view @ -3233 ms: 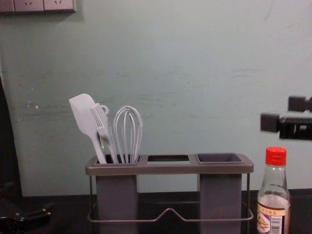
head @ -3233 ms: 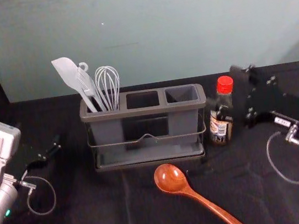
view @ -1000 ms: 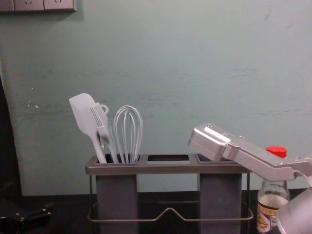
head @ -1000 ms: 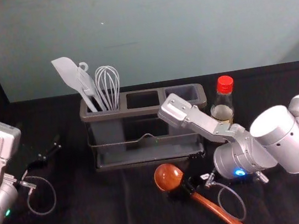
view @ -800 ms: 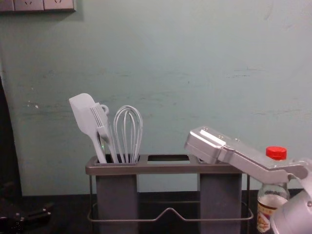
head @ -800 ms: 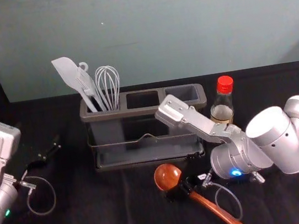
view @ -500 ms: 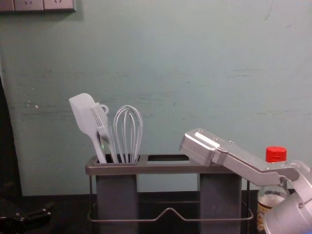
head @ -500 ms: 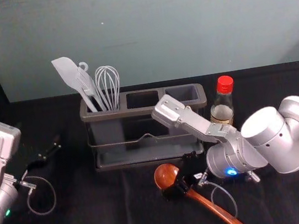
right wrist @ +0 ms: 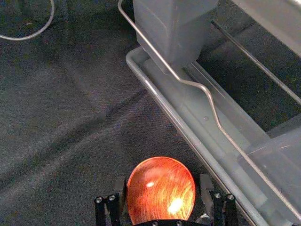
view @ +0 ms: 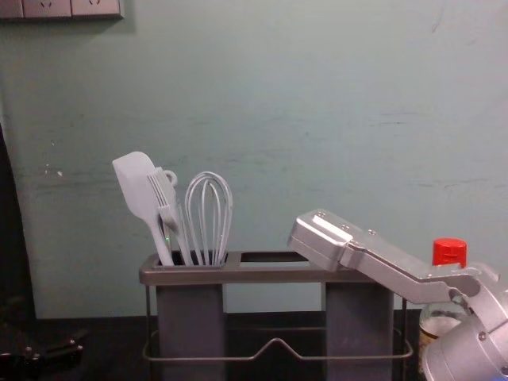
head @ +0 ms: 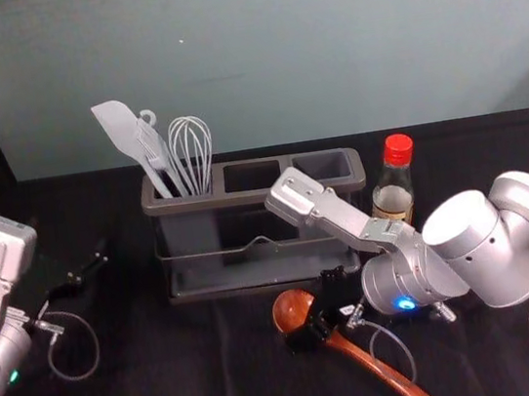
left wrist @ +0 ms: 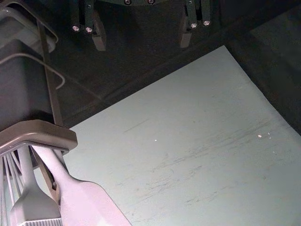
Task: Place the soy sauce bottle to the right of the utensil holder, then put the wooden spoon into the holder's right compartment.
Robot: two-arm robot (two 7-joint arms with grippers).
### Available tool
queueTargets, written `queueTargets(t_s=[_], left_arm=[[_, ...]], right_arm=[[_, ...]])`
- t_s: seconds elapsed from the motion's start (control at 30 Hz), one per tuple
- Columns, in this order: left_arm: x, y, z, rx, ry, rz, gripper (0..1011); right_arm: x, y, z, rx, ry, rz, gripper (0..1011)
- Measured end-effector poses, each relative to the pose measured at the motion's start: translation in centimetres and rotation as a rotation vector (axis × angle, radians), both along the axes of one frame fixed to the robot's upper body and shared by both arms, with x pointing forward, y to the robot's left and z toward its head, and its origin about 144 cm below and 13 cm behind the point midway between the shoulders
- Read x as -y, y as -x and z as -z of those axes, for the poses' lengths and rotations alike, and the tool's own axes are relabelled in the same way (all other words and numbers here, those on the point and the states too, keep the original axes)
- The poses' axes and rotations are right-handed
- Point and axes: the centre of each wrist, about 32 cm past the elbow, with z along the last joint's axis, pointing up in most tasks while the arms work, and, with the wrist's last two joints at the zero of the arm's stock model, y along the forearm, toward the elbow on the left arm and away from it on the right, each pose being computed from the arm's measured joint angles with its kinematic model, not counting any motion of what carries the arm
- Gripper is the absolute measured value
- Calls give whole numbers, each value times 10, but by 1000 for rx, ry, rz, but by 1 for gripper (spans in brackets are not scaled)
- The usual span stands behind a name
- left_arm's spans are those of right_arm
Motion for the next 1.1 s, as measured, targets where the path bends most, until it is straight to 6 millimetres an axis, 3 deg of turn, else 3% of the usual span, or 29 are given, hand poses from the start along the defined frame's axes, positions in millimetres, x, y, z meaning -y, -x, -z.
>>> queueTargets(t_s=[0.43, 0.7, 1.1], left_arm=[[0, 0, 0, 0, 0, 0, 1012], [0, 0, 0, 0, 0, 0, 1012], [0, 0, 0, 0, 0, 0, 1011]], right_arm=[[0, 0, 0, -2, 1, 1, 1000], [0, 0, 0, -3, 1, 1, 842], [1, 2, -1, 6, -8, -3, 837]])
